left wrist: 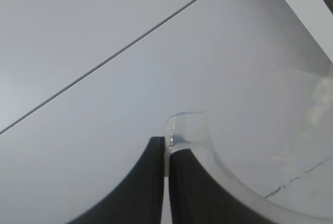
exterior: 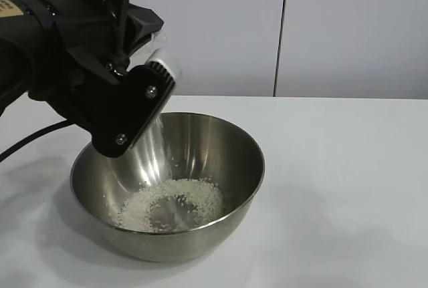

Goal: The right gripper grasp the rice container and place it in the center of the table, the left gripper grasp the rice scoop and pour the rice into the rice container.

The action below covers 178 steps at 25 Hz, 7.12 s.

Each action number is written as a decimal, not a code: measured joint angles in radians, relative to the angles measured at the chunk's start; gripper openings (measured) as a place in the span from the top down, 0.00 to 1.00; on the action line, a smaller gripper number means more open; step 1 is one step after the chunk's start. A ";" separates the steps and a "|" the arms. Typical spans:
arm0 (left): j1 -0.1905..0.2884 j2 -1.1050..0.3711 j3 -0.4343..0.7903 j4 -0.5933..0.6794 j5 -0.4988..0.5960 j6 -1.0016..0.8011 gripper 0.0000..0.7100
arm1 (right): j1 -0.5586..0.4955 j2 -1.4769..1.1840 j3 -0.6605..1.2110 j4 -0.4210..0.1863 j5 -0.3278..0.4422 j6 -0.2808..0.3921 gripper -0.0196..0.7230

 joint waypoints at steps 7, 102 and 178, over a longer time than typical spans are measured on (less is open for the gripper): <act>0.021 -0.013 0.000 -0.090 -0.108 -0.477 0.98 | 0.000 0.000 0.000 0.000 0.000 0.000 0.47; 0.858 0.352 0.326 0.560 -0.189 -2.438 0.73 | 0.000 0.000 0.000 0.000 0.000 0.000 0.47; 0.946 -1.561 0.086 0.468 2.032 -2.304 0.39 | 0.000 0.000 0.000 0.000 0.000 0.000 0.47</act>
